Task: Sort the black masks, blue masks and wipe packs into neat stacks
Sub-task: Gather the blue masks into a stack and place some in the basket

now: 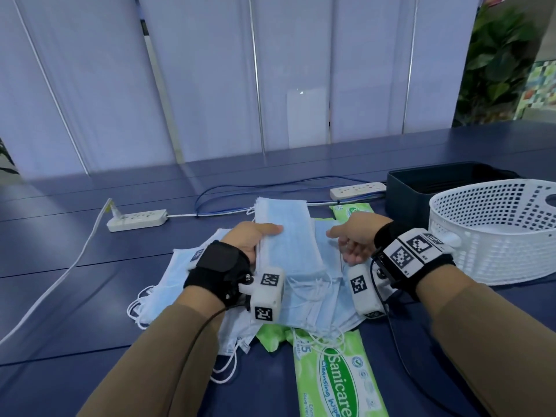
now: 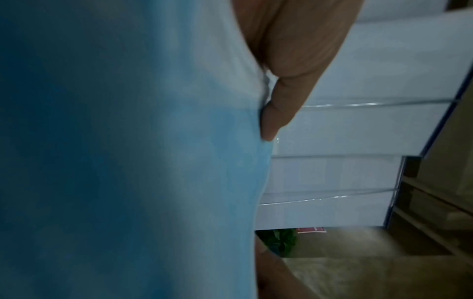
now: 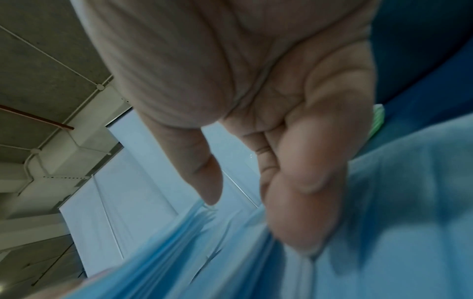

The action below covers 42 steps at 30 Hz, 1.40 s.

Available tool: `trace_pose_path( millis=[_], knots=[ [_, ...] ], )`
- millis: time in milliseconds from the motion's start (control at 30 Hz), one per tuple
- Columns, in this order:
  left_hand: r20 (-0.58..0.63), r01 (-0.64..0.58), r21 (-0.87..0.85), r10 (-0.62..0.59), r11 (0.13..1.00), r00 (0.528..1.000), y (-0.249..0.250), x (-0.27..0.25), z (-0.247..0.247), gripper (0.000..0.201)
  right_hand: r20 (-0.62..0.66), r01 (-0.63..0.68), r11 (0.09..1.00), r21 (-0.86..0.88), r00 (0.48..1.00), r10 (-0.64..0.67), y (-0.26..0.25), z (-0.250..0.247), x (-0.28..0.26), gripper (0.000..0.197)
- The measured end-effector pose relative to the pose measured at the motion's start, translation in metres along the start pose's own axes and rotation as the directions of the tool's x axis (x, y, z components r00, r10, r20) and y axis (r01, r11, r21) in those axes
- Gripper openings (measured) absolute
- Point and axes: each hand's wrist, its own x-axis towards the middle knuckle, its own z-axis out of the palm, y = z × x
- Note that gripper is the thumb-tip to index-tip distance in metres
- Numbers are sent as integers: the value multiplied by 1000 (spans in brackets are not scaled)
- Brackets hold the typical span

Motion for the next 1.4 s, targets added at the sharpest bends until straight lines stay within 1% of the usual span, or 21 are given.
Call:
trace_pose_path(
  millis=[100,167,200,233,300,367,400,467,500,567,667,833,967,1000,1033,1100,1167,1233,1300,1367,1400],
  knots=[
    [41,2,-33,-1,999,999,1,-4,-1,23,-17,25,997,-77,1000,-27,0,0,-2,38],
    [80,3,-124,7,992,997,6,-12,1,23,-27,32,994,-103,999,-35,1,-1,-1,39],
    [96,-25,-188,44,982,994,11,-16,1,24,-30,33,993,-112,999,-37,2,-1,0,39],
    [105,-78,-250,107,965,989,16,-20,0,26,-32,37,991,-126,999,-41,2,-1,0,39],
    [136,-179,-352,240,919,961,32,-30,-2,30,-43,51,983,-179,997,-60,2,-3,-2,38],
    [146,-264,-378,339,887,930,48,-44,-2,29,-62,55,963,-264,995,-74,0,-3,-5,39],
    [136,-302,-377,375,875,917,53,-52,0,23,-63,61,950,-306,994,-84,0,-3,-6,40],
    [102,-346,-388,413,854,905,55,-57,4,18,-32,106,946,-307,992,-122,1,0,-6,34],
    [89,-349,-394,413,850,906,53,-56,5,16,-17,140,958,-251,989,-149,2,2,-3,29],
    [64,-317,-388,368,865,928,47,-48,7,19,-28,188,976,-112,981,-193,4,5,-2,20],
    [33,-265,-381,300,886,953,40,-39,5,23,-87,238,969,-63,966,-243,4,7,-4,19],
    [1,-250,-397,273,883,962,38,-28,-1,26,-186,308,951,14,936,-300,0,10,-6,21],
    [30,-227,-404,261,886,965,38,-25,1,21,-263,365,916,165,912,-316,-9,0,-9,14],
    [35,-228,-412,266,882,963,38,-26,4,21,-272,389,886,251,907,-321,-12,-1,-9,11],
    [48,-235,-419,280,877,959,38,-26,8,22,-276,406,841,359,906,-320,-14,-2,-9,9],
    [82,-253,-407,311,878,947,33,-25,16,31,-244,406,723,559,914,-325,-19,-1,-14,11],
    [122,-254,-365,317,895,941,28,-24,22,35,-194,422,650,632,898,-394,-24,4,-18,12],
    [143,-281,-333,343,900,928,25,-22,22,42,-143,441,601,666,867,-478,-29,8,-21,22],
    [143,-372,-308,430,875,892,28,-21,20,46,-118,461,567,682,835,-537,-31,9,-26,22],
    [130,-501,-251,542,828,830,34,-22,17,38,-142,494,533,687,811,-568,-31,7,-29,15],
    [115,-560,-215,590,800,799,37,-24,18,35,-166,519,534,667,802,-573,-31,5,-32,16]
  ],
)
